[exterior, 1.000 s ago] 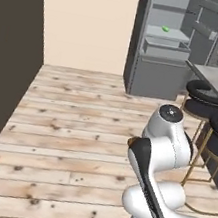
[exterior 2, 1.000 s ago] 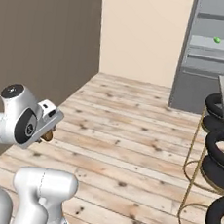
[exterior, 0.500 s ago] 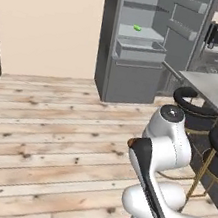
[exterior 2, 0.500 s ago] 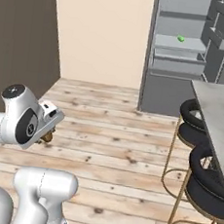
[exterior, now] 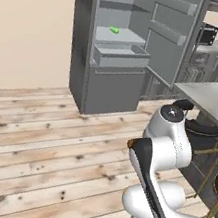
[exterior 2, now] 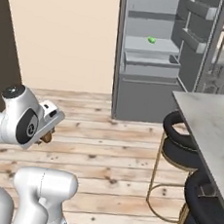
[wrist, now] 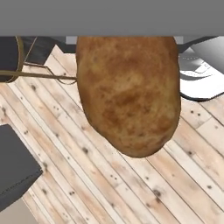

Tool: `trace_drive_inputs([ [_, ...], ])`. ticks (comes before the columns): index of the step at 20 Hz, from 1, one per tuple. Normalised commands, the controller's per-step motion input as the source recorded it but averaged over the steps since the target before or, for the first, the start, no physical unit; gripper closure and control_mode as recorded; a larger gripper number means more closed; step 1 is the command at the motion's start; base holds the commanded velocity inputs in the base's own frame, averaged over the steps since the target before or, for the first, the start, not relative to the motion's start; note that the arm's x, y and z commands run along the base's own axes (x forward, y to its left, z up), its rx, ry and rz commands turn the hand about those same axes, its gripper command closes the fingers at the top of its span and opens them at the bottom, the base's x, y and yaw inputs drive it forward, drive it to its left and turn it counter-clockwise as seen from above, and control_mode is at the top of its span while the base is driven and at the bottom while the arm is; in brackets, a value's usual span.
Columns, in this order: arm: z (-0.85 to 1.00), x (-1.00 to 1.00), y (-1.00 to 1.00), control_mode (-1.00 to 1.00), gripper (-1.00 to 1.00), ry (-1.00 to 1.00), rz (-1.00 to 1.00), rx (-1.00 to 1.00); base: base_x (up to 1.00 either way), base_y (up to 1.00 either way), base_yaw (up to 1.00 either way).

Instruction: Place the bell pepper and potato inside the fridge drawer. Close the drawer after placing the vegetables.

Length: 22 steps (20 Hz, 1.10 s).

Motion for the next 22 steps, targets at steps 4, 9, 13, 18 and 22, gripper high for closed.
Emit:
trace_drive_inputs([
  [4, 0.0, 0.0, 0.0, 1.0, 1.0, 0.0, 0.0, 0.0, 1.0, 0.37, -0.3],
  [9, 0.0, 0.0, 0.0, 1.0, 1.0, 0.0, 0.0, 0.0, 1.0, 0.4, -0.28],
  [13, 0.0, 0.0, 0.0, 1.0, 1.0, 0.0, 0.0, 0.0, 1.0, 0.39, -0.25],
  [18, 0.0, 0.0, 0.0, 1.0, 1.0, 0.0, 0.0, 0.0, 1.0, 0.29, -0.21],
  [22, 0.0, 0.0, 0.0, 1.0, 1.0, 0.0, 0.0, 0.0, 1.0, 0.28, -0.2],
])
